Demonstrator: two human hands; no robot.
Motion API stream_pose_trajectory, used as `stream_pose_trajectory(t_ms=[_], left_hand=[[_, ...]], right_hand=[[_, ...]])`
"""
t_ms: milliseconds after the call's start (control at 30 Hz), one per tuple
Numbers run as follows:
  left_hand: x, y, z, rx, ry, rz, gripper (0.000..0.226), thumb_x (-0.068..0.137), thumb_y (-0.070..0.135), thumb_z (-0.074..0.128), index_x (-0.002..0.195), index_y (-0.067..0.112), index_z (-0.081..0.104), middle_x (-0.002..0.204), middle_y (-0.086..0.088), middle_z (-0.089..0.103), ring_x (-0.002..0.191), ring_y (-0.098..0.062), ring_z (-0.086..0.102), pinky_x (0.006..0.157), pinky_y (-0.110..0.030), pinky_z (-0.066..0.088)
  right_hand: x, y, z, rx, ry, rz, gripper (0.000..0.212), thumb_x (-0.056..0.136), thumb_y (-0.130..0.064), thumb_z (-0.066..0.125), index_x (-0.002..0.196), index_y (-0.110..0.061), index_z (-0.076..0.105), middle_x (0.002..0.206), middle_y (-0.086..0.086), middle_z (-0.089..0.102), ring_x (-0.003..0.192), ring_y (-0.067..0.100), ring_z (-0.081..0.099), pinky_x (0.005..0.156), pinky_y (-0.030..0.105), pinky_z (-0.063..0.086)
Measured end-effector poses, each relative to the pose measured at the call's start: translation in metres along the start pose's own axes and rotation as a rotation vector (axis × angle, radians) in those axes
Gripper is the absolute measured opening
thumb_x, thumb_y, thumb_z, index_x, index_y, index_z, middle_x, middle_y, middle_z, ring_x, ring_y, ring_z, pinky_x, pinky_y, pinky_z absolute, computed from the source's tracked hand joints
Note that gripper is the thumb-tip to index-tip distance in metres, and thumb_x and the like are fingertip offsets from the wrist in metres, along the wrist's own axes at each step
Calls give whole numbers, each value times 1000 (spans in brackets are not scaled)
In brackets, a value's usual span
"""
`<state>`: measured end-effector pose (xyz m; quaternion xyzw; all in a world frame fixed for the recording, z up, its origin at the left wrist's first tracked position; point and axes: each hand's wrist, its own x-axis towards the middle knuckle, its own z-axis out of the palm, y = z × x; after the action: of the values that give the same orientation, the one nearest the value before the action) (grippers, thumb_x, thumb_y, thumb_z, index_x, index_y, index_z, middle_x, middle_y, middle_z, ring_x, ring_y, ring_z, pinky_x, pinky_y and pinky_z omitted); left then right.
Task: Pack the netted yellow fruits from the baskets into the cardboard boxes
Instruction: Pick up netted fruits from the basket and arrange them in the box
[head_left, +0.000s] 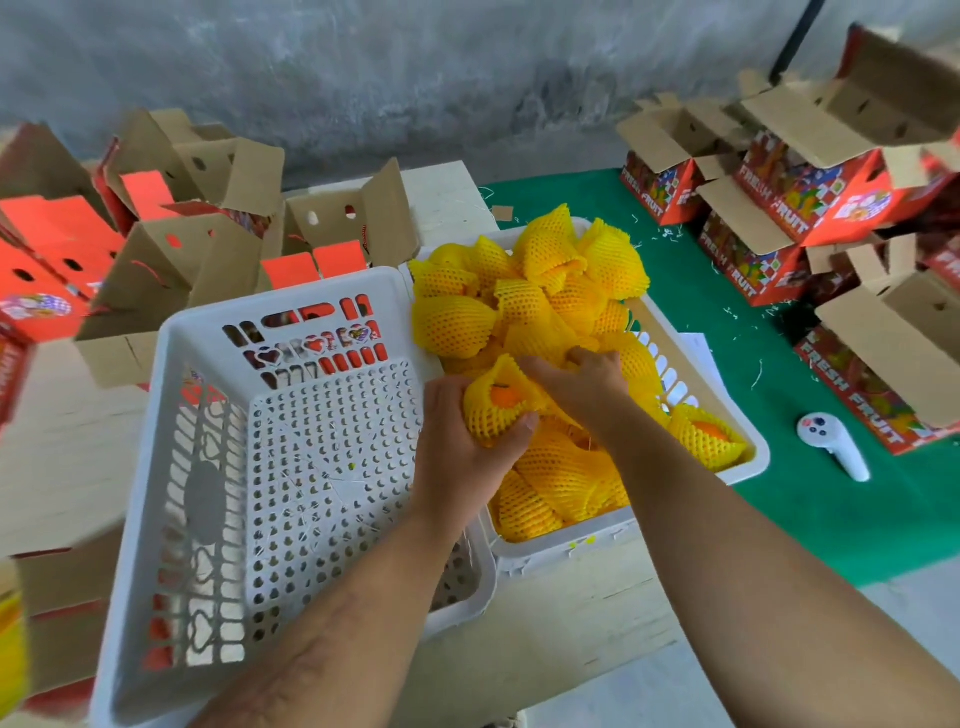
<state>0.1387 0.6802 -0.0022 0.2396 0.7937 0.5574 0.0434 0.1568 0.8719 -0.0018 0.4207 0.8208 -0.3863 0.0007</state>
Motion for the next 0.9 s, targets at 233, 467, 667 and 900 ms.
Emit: stream_pose_trajectory(t_ms=[233, 467, 667, 900], left_hand=[[10, 12, -25, -422, -186, -248, 62, 82, 56, 72, 134, 24, 60, 122, 0, 72, 112, -17, 70, 92, -38, 60], [-19, 16, -95, -522, -80, -264, 41, 82, 65, 65, 118, 45, 70, 114, 16, 76, 106, -5, 72, 78, -19, 59], [-59, -5, -217, -624, 143, -317, 57, 80, 66, 69, 129, 37, 67, 125, -1, 73, 115, -24, 71, 88, -43, 61], [-143, -79, -414, -415, 465, -479, 37, 87, 64, 67, 113, 38, 65, 92, 13, 75, 86, -7, 74, 69, -33, 62]], right_hand=[[-62, 38, -8, 446, 71, -313, 67, 55, -72, 73, 104, -26, 71, 121, -4, 48, 112, 6, 53, 84, 11, 47], [-119, -20, 9, 449, -109, -653, 56, 68, -60, 76, 119, -41, 64, 130, 3, 44, 131, 8, 46, 108, 25, 43], [-188, -98, 91, 437, -235, -733, 53, 68, -64, 75, 116, -44, 62, 124, -11, 43, 123, -1, 48, 97, 17, 48], [-297, -199, 255, 291, -433, -745, 49, 62, -65, 72, 106, -44, 62, 119, -11, 42, 113, -12, 46, 91, 3, 38]])
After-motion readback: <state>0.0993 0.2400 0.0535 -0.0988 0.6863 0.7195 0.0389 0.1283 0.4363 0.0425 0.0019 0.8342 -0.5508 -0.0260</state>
